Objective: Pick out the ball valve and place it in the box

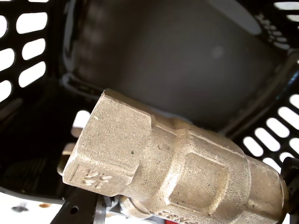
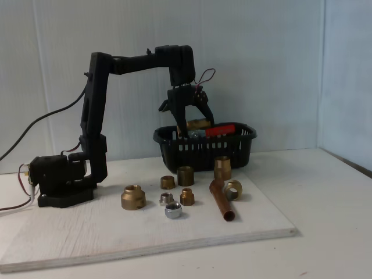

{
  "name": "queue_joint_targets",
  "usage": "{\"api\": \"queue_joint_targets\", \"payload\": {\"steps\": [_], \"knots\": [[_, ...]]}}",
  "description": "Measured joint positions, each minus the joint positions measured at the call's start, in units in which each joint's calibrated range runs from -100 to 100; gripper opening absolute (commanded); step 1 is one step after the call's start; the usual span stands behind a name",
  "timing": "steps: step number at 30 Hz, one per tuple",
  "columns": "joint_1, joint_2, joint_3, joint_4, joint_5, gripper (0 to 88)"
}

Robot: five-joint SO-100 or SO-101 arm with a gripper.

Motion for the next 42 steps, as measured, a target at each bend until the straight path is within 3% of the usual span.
{"api": "queue_joint_targets", "payload": {"steps": [26,42], "knots": [[-4.1,0.1,0.0,-2.1,-2.4,17.6],[-4.1,9.0,-0.1,-5.2,-2.4,17.6]]}}
